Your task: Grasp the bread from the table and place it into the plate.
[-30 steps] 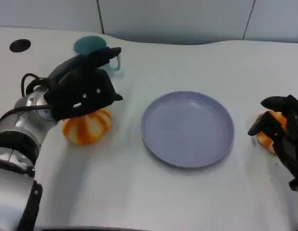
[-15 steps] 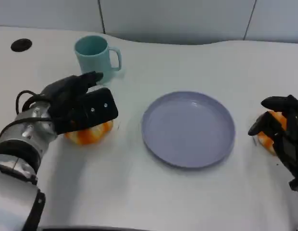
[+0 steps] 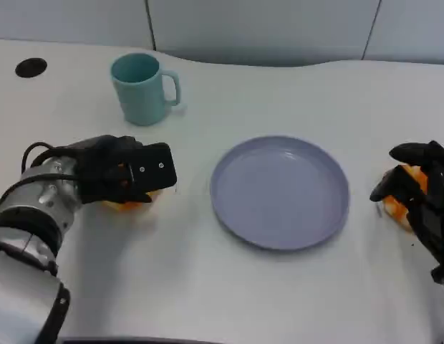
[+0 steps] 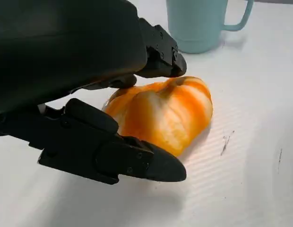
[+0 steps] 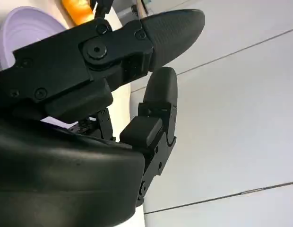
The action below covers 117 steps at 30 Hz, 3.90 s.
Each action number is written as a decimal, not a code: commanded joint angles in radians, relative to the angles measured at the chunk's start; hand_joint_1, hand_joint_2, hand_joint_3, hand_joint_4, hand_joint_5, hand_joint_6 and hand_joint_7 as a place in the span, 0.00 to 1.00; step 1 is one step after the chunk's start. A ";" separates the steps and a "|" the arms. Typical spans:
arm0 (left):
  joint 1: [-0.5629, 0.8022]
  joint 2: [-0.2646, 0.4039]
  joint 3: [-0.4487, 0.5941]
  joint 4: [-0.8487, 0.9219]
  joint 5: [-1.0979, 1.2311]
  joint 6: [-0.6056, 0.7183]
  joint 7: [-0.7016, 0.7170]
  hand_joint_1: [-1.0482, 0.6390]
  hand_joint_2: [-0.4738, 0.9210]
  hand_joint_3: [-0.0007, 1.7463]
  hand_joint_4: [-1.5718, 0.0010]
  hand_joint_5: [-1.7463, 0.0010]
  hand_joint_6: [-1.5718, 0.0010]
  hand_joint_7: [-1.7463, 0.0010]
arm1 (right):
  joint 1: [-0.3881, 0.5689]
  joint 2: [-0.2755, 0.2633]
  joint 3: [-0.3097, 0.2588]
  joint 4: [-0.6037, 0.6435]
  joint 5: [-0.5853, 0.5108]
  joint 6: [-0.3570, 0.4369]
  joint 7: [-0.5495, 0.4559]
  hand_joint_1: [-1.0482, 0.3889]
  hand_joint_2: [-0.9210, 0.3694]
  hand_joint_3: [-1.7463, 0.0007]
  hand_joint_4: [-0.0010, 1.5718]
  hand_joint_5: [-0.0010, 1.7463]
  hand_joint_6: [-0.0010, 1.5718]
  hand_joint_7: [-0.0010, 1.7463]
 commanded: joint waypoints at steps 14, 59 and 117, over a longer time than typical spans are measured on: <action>-0.007 -0.038 -0.016 0.007 0.013 0.058 0.013 0.28 1.00 0.08 0.76 0.95 0.74 0.96 | 0.007 -0.010 -0.001 -0.026 0.006 0.001 -0.004 0.35 0.00 0.95 0.39 0.98 0.50 0.51; 0.012 -0.043 -0.027 0.002 0.022 0.005 0.253 0.60 0.99 0.02 0.57 0.00 0.66 0.00 | 0.001 -0.008 -0.007 -0.016 0.010 -0.018 0.012 0.34 0.00 0.94 0.40 0.96 0.51 0.50; -0.115 -0.245 -0.033 -0.058 -0.028 -0.387 0.285 0.69 0.92 0.02 0.48 0.01 0.60 0.01 | -0.006 0.011 0.000 -0.010 -0.004 -0.062 -0.018 0.35 0.00 0.93 0.40 0.97 0.50 0.52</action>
